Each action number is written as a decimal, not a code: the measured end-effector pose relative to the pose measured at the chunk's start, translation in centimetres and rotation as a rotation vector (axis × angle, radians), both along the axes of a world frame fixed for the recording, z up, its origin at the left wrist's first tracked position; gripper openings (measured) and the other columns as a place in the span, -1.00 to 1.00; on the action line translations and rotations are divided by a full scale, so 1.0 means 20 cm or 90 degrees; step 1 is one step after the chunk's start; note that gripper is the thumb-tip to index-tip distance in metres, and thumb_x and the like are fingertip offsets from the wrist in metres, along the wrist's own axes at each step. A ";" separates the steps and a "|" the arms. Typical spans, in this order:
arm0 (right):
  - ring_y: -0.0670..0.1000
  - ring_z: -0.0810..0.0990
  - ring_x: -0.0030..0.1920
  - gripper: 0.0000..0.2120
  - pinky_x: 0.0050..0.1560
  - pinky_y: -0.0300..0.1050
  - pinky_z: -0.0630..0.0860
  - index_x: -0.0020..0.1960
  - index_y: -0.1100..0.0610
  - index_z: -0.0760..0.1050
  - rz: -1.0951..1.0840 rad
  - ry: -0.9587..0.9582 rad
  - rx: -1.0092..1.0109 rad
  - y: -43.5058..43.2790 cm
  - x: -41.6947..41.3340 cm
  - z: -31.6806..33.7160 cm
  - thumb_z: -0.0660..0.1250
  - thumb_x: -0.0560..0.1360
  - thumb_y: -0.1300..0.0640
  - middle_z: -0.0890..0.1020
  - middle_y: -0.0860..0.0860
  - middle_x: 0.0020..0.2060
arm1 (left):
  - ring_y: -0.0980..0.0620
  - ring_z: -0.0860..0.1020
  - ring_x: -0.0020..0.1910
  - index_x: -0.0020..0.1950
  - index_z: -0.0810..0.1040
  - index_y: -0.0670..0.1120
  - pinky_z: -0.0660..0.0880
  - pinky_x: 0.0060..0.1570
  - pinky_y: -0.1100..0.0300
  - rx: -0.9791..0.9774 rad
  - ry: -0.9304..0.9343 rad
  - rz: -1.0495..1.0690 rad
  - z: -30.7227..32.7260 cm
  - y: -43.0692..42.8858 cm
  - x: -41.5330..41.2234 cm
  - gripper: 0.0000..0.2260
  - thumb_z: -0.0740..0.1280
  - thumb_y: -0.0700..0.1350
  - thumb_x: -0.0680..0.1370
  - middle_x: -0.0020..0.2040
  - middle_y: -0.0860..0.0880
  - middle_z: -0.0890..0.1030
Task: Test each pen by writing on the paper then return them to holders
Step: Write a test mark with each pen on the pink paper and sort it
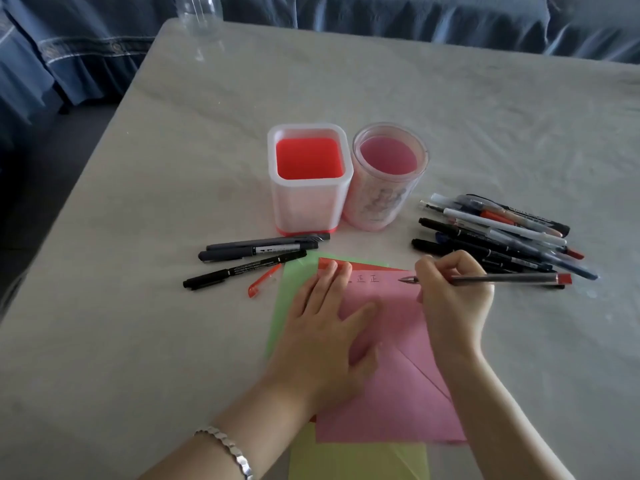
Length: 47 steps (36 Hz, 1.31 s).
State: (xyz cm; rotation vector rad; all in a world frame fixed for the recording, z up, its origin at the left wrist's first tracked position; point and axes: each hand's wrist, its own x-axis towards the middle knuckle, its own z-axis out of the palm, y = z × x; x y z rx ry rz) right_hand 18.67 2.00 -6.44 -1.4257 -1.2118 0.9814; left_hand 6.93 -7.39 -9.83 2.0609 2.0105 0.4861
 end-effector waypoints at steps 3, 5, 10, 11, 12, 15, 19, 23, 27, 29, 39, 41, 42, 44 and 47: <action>-0.14 0.32 -0.63 -0.77 -0.60 -0.34 0.27 -0.34 0.19 0.35 0.032 -0.010 -0.028 -0.02 0.07 0.04 0.35 0.43 0.29 0.38 -0.07 -0.66 | -0.19 0.21 0.44 0.27 0.50 0.06 0.06 0.38 0.00 0.019 -0.025 -0.004 0.00 -0.01 0.00 -0.59 0.18 0.13 0.46 0.43 -0.25 0.31; -0.17 0.31 -0.65 -0.72 -0.60 -0.37 0.26 -0.37 0.17 0.34 0.052 -0.030 -0.040 -0.04 0.12 0.05 0.38 0.43 0.23 0.39 -0.09 -0.70 | -0.19 0.26 0.42 0.25 0.49 0.00 0.08 0.38 0.01 0.052 -0.051 0.006 0.01 -0.02 0.00 -0.62 0.16 0.08 0.49 0.39 -0.25 0.36; -0.17 0.32 -0.63 -0.69 -0.57 -0.38 0.27 -0.40 0.20 0.37 0.089 -0.063 -0.070 -0.11 0.20 0.08 0.44 0.39 0.16 0.42 -0.07 -0.68 | -0.10 0.39 0.22 0.16 0.53 -0.14 0.21 0.25 0.04 0.187 -0.061 0.112 0.03 -0.02 -0.04 -0.70 0.14 -0.14 0.51 0.21 -0.21 0.52; -0.17 0.33 -0.63 -0.70 -0.57 -0.38 0.28 -0.40 0.20 0.37 0.099 -0.064 -0.078 -0.12 0.21 0.09 0.44 0.39 0.16 0.42 -0.07 -0.68 | -0.09 0.39 0.18 0.15 0.54 -0.14 0.22 0.21 0.05 0.199 -0.044 0.145 0.03 -0.03 -0.05 -0.70 0.14 -0.16 0.48 0.17 -0.19 0.53; -0.17 0.33 -0.63 -0.69 -0.56 -0.38 0.28 -0.40 0.21 0.38 0.107 -0.065 -0.088 -0.14 0.22 0.09 0.44 0.39 0.16 0.42 -0.07 -0.69 | -0.10 0.40 0.12 0.12 0.54 -0.13 0.24 0.15 0.05 0.207 -0.024 0.182 0.04 -0.04 -0.08 -0.69 0.14 -0.17 0.45 0.13 -0.17 0.54; -0.16 0.33 -0.62 -0.69 -0.56 -0.36 0.29 -0.42 0.20 0.37 0.120 -0.073 -0.102 -0.17 0.24 0.10 0.44 0.38 0.17 0.42 -0.06 -0.68 | -0.14 0.42 -0.05 0.05 0.53 -0.14 0.26 -0.05 0.03 0.199 0.047 0.284 0.05 -0.07 -0.16 -0.71 0.14 -0.14 0.42 0.00 -0.15 0.53; -0.17 0.34 -0.62 -0.68 -0.56 -0.36 0.30 -0.43 0.19 0.36 0.134 -0.073 -0.114 -0.21 0.24 0.11 0.45 0.38 0.19 0.42 -0.05 -0.68 | -0.21 0.47 -0.23 -0.06 0.51 -0.17 0.43 -0.23 0.01 0.169 0.084 0.306 0.06 -0.10 -0.26 -0.78 0.15 -0.10 0.45 -0.19 -0.17 0.52; -0.17 0.32 -0.64 -0.68 -0.58 -0.38 0.28 -0.43 0.20 0.35 0.149 -0.060 -0.120 -0.23 0.24 0.13 0.44 0.38 0.22 0.41 -0.04 -0.69 | -0.19 0.49 -0.30 -0.16 0.53 -0.17 0.35 -0.23 0.06 0.131 0.054 0.249 0.06 -0.12 -0.31 -0.76 0.13 -0.07 0.50 -0.28 -0.13 0.50; -0.16 0.28 -0.64 -0.68 -0.58 -0.37 0.26 -0.43 0.21 0.34 0.151 -0.033 -0.101 -0.24 0.24 0.17 0.43 0.39 0.21 0.39 -0.04 -0.69 | -0.10 0.56 -0.24 -0.12 0.56 -0.16 0.34 -0.24 0.29 0.099 -0.151 0.280 0.15 -0.13 -0.27 -0.94 0.31 -0.25 0.53 -0.21 -0.09 0.59; -0.13 0.28 -0.64 -0.70 -0.58 -0.36 0.26 -0.40 0.23 0.35 0.157 0.028 -0.102 -0.24 0.23 0.21 0.38 0.43 0.23 0.40 -0.04 -0.67 | 0.08 0.57 -0.18 -0.12 0.51 -0.04 0.39 -0.23 0.44 0.060 -0.321 0.313 0.21 -0.13 -0.22 -0.89 0.31 -0.24 0.54 -0.16 0.00 0.60; 0.09 0.52 -0.52 -0.62 -0.50 -0.20 0.39 -0.43 0.11 0.54 0.209 0.295 -0.165 -0.28 0.20 0.41 0.14 0.38 -0.09 0.59 0.22 -0.48 | 0.17 0.56 -0.31 -0.11 0.58 0.04 0.47 -0.25 0.35 0.029 -0.663 0.160 0.42 -0.12 -0.04 -0.84 0.38 0.06 0.38 -0.27 0.11 0.63; 0.10 0.50 -0.54 -0.59 -0.50 -0.20 0.38 -0.44 0.14 0.52 0.198 0.284 -0.150 -0.29 0.20 0.43 0.14 0.45 -0.05 0.58 0.23 -0.51 | 0.17 0.54 -0.29 -0.12 0.60 0.06 0.45 -0.23 0.36 0.025 -0.665 0.150 0.42 -0.12 -0.03 -0.81 0.36 0.11 0.35 -0.26 0.12 0.62; 0.11 0.50 -0.55 -0.57 -0.50 -0.19 0.37 -0.44 0.16 0.51 0.191 0.277 -0.145 -0.29 0.20 0.44 0.12 0.50 -0.01 0.57 0.23 -0.51 | 0.18 0.54 -0.29 -0.12 0.61 0.07 0.44 -0.24 0.37 0.022 -0.666 0.150 0.43 -0.12 -0.03 -0.85 0.36 0.07 0.37 -0.26 0.13 0.62; 0.11 0.49 -0.55 -0.53 -0.50 -0.17 0.37 -0.45 0.16 0.51 0.182 0.267 -0.140 -0.29 0.20 0.44 0.10 0.55 0.03 0.57 0.24 -0.53 | 0.19 0.53 -0.29 -0.10 0.61 0.12 0.43 -0.25 0.40 0.020 -0.662 0.148 0.44 -0.13 -0.02 -0.87 0.33 0.02 0.38 -0.25 0.15 0.62; 0.11 0.49 -0.56 -0.52 -0.51 -0.17 0.38 -0.48 0.14 0.52 0.183 0.256 -0.137 -0.30 0.21 0.45 0.11 0.53 0.03 0.56 0.24 -0.53 | 0.23 0.53 -0.30 -0.15 0.62 0.11 0.40 -0.27 0.45 0.019 -0.649 0.142 0.45 -0.13 -0.01 -0.89 0.33 0.03 0.38 -0.23 0.16 0.62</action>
